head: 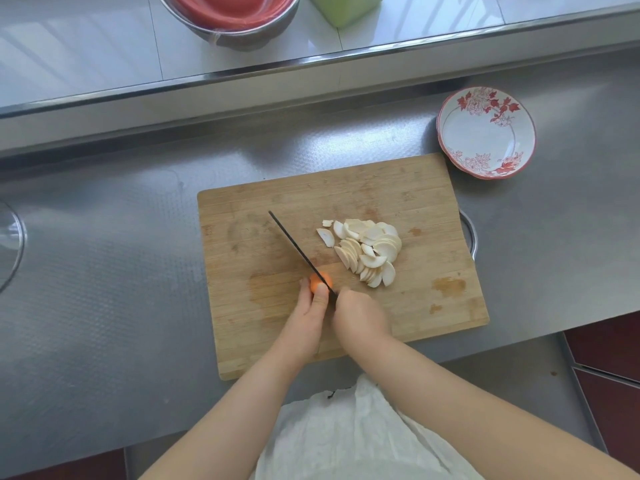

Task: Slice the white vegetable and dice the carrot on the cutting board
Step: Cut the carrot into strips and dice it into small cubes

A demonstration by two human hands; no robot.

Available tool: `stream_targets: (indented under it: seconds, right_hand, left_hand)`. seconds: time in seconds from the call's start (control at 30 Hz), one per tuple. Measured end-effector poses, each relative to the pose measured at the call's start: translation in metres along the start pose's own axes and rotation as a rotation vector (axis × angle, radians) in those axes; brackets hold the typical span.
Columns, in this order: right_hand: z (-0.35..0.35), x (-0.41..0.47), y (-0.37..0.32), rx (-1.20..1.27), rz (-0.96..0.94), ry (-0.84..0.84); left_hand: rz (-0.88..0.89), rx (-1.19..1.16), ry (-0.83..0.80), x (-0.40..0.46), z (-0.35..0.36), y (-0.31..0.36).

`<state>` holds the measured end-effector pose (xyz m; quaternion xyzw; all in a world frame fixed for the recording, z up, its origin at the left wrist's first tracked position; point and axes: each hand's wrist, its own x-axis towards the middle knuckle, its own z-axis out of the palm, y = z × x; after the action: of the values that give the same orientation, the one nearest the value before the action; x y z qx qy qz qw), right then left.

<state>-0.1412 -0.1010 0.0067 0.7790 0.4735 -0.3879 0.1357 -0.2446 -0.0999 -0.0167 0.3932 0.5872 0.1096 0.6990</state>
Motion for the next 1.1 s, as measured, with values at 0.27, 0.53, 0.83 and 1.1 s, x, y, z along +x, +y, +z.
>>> stream_targets:
  seconds: [0.27, 0.53, 0.83, 1.1]
  right_hand:
    - [-0.005, -0.006, 0.014, 0.039, -0.173, -0.039]
    - [-0.029, -0.018, 0.019, 0.043, -0.409, 0.178]
    - [-0.049, -0.003, 0.017, -0.016, -0.479, 0.053]
    - [-0.050, 0.011, 0.013, -0.173, -0.576, 0.167]
  left_hand:
    - [0.112, 0.026, 0.103, -0.001, 0.001, 0.011]
    - [0.111, -0.001, 0.072, -0.010, 0.004, 0.024]
    - [0.097, 0.081, 0.028, -0.017, 0.000, 0.027]
    - [0.093, 0.089, -0.001, -0.017, -0.003, 0.028]
